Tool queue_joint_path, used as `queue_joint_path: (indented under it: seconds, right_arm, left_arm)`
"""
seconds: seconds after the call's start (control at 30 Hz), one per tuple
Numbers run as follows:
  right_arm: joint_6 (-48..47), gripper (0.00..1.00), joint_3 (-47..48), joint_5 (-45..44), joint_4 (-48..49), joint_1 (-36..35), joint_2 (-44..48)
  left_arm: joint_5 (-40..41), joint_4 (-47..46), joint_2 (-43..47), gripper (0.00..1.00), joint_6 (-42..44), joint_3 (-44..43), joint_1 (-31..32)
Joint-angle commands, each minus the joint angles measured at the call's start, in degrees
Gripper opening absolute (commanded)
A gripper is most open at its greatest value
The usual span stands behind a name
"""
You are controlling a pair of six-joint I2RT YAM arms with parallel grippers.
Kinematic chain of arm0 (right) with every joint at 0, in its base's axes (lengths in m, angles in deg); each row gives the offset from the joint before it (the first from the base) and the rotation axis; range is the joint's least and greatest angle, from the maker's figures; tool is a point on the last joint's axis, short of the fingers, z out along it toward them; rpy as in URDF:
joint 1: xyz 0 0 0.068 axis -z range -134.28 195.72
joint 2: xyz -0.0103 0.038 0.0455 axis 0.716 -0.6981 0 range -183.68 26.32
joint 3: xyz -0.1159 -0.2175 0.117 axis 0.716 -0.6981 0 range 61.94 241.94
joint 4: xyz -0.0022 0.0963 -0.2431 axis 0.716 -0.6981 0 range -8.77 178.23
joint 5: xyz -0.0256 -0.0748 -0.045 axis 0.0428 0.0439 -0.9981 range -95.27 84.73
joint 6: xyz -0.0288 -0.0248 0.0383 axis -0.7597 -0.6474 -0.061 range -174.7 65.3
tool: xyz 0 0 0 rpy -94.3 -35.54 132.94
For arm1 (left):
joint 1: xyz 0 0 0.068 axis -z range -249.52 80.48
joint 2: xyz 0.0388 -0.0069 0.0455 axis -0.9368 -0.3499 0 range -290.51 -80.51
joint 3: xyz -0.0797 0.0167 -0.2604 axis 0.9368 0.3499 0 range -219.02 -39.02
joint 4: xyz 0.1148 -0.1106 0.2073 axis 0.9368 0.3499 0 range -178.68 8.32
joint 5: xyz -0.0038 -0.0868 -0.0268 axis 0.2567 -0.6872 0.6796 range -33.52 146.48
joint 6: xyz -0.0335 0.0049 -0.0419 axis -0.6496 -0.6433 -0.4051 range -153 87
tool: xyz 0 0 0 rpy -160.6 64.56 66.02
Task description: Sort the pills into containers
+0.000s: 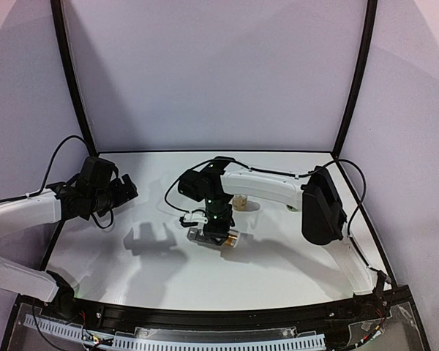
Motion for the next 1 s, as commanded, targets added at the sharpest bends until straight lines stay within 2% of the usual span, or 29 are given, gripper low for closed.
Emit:
queue_joint_path:
  seconds: [0.0, 0.37, 0.97]
  right_arm:
    - [-0.59, 0.00, 1.84, -1.29, -6.62, -0.68, -0.75]
    - [-0.57, 0.00, 3.50, -3.18, -10.71, -0.79, -0.87]
    - [-3.07, 0.00, -1.31, -5.68, -14.55, -1.90, 2.31]
  left_arm:
    - [0.70, -0.16, 1.45, 0.99, 1.11, 0.26, -0.29]
    - [0.80, -0.10, 1.33, 0.99, 1.91, 0.11, -0.32]
    - [-0.15, -1.23, -0.54, 0.99, 2.54, -0.17, -0.32]
